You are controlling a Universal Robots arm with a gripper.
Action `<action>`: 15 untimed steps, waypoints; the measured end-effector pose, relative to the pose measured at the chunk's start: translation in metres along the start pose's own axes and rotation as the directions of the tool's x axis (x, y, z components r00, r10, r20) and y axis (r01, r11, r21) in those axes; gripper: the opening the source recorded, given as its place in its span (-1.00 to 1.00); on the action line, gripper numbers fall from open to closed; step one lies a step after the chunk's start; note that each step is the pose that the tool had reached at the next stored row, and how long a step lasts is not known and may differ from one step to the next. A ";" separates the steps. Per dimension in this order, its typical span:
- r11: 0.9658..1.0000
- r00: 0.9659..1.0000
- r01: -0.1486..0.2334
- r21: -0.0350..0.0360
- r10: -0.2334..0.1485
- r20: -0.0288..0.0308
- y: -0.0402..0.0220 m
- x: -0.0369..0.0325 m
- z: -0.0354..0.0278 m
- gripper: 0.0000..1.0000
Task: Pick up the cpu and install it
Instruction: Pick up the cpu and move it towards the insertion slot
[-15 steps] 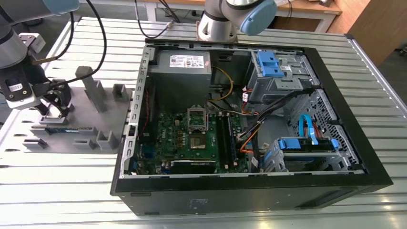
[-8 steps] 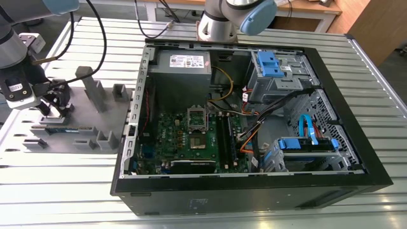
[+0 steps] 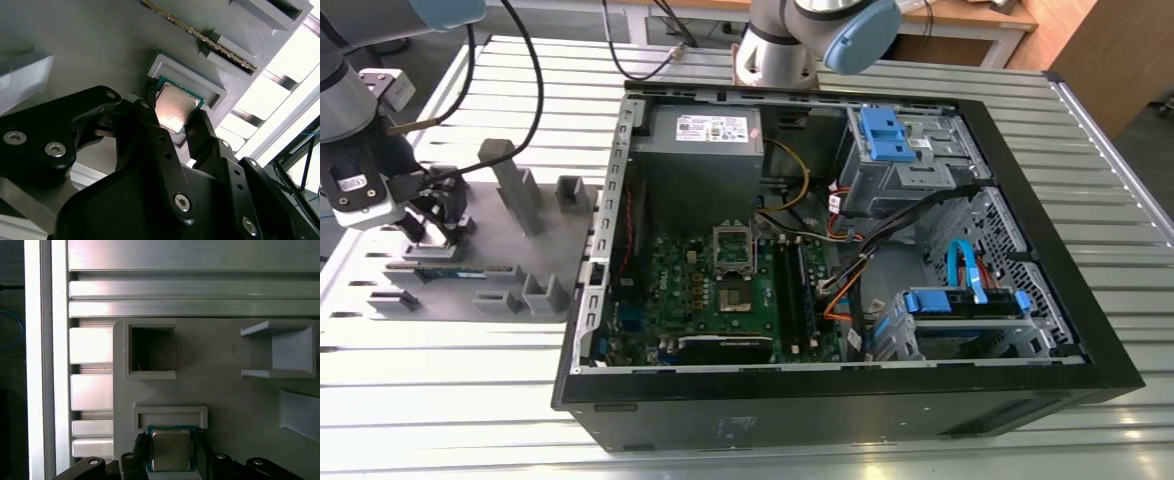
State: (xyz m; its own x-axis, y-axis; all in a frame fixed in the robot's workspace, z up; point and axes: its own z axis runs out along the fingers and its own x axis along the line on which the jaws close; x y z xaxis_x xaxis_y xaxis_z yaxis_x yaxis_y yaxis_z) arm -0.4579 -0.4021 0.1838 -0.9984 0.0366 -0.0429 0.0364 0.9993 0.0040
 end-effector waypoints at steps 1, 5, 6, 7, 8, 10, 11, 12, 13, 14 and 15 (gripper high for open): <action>1.000 1.000 0.000 0.000 0.000 0.000 0.0000 0.0000 -0.0001 0.01; 1.000 1.000 0.000 0.000 0.000 -0.001 0.0000 -0.0004 0.0000 0.01; 1.000 1.000 0.000 0.000 0.000 -0.001 0.0000 -0.0005 0.0000 0.01; 1.000 1.000 0.000 0.000 0.000 -0.001 0.0000 -0.0004 0.0000 0.01; 1.000 1.000 0.000 0.000 0.000 -0.001 0.0000 -0.0004 0.0000 0.01; 1.000 1.000 0.000 0.000 0.000 -0.001 0.0000 -0.0005 0.0000 0.01; 1.000 1.000 0.000 0.000 0.000 -0.001 0.0000 -0.0004 0.0000 0.01; 1.000 1.000 0.000 0.000 0.000 -0.001 0.0000 -0.0005 0.0000 0.04; 1.000 1.000 0.000 0.000 0.000 -0.001 0.0000 -0.0005 0.0000 0.04; 1.000 1.000 0.000 0.000 0.000 -0.001 0.0000 -0.0004 0.0000 0.16; 1.000 1.000 0.000 0.000 0.000 -0.001 0.0000 -0.0004 0.0000 0.16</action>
State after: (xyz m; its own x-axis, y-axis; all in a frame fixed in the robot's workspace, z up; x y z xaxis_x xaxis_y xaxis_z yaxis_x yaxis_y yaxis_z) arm -0.4575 -0.4021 0.1838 -0.9985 0.0366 -0.0419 0.0365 0.9993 0.0039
